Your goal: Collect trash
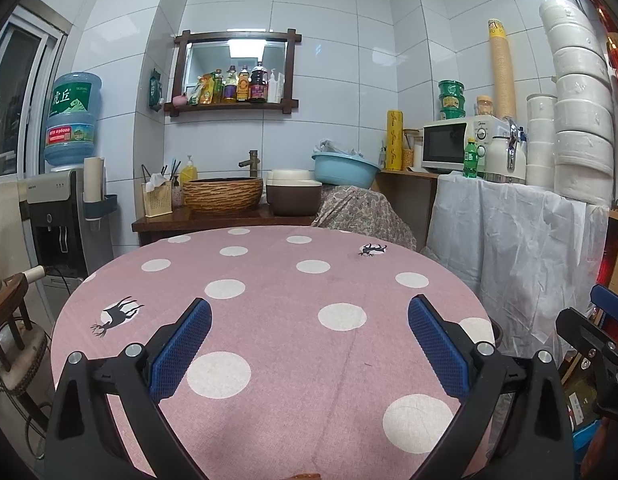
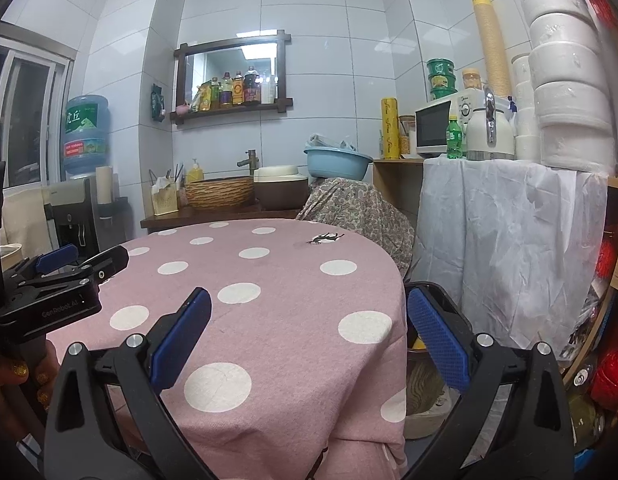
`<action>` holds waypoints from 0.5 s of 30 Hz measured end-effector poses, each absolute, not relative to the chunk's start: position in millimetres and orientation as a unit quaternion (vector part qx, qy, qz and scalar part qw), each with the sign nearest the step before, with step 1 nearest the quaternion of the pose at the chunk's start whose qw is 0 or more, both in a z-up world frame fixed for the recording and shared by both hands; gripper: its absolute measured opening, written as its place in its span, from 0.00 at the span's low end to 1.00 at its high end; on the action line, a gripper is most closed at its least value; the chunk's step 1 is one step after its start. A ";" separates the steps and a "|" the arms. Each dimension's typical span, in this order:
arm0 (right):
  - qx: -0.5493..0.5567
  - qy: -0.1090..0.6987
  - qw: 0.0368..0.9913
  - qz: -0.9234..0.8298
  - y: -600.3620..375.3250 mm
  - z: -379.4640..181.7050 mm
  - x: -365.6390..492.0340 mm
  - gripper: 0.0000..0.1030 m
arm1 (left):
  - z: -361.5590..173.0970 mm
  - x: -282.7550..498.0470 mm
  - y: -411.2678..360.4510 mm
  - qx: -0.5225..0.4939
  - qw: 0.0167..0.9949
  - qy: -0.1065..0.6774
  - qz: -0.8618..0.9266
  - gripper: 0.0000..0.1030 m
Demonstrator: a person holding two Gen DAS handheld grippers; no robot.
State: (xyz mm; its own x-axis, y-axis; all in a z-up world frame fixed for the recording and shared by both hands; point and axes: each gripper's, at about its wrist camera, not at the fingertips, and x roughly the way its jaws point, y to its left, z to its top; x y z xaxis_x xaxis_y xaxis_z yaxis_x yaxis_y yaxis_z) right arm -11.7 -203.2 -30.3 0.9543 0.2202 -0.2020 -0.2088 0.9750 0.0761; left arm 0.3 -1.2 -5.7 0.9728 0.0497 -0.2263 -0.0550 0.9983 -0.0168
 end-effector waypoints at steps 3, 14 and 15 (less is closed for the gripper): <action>0.031 0.106 0.988 0.110 -203.4 -30.1 -11.9 0.94 | -5.3 0.5 -1.7 -0.011 0.993 0.117 0.024 0.95; 0.031 0.108 0.988 0.107 -203.2 -29.3 -11.7 0.94 | -5.3 0.9 -2.5 -0.008 0.993 0.117 0.024 0.95; 0.032 0.108 0.988 0.106 -203.6 -29.3 -11.6 0.94 | -5.4 1.2 -2.6 -0.008 0.993 0.118 0.023 0.95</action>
State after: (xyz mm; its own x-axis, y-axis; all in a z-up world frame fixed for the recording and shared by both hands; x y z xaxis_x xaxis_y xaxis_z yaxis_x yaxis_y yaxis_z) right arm -11.6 -203.6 -29.3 0.9538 0.2172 -0.2075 -0.2035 0.9753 0.0854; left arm 1.2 -2.6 -5.4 0.9711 0.0440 -0.2345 -0.0478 0.9988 -0.0107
